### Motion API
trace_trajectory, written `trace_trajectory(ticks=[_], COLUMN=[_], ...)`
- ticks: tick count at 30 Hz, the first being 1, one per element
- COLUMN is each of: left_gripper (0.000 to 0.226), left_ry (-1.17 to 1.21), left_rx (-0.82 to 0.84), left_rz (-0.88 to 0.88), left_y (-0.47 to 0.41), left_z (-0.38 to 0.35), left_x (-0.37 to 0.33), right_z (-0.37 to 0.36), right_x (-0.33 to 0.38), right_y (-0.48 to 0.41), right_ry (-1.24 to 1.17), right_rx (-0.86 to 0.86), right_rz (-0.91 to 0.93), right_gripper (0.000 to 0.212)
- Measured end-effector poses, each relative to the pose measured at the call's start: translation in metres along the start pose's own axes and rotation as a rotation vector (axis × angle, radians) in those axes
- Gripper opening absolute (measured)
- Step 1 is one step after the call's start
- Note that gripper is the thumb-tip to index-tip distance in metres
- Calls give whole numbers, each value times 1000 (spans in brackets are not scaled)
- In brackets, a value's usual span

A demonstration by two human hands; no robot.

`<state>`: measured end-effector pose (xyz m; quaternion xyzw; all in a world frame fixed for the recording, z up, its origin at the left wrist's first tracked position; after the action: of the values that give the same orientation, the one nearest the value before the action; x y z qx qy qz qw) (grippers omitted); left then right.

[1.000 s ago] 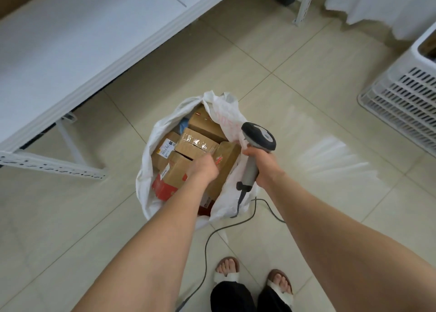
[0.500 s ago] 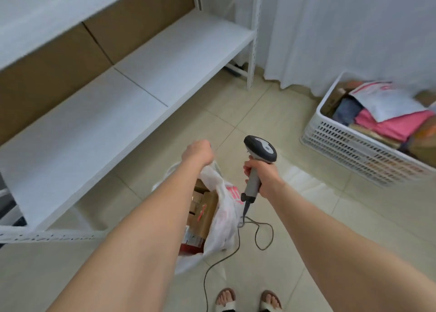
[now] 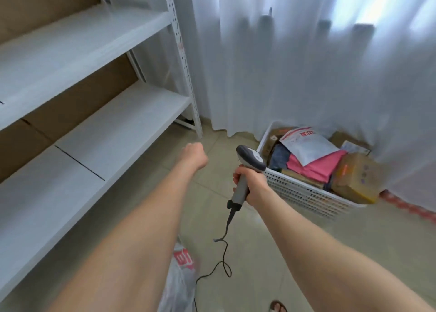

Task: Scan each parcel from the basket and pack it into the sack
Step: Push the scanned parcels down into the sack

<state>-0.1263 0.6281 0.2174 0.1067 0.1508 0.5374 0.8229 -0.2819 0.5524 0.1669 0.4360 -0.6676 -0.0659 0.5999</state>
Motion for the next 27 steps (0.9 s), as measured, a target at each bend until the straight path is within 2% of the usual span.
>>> trace_trajectory(ticks=[14,22,27], left_gripper=[41,42,33], left_ry=[-26,4,129], left_rx=[79,223,372], left_rz=[-93,-154,-53], left_y=[-112,-235,-295], left_z=[-38,-111,-178], left_x=[-264,-402,-451], right_z=[150,231,272], right_x=[158,213,217], right_y=[-163,-323,-413], right_ry=[-97,-90,-72], right_rx=[-147,-320,-390], right_rz=[0,-74,-115], right_gripper=[10,6,6])
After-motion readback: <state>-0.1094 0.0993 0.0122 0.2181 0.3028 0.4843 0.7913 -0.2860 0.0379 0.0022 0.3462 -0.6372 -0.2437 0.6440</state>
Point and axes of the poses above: each hand's wrist, its own y-axis away from the middle knuckle, its own z-axis out of the back of the hand, x = y × z, the point moved 3 cm from there along -y, towards the middle knuckle, and after that the axes turned 7 degrees about z, right-handed, at the moved point
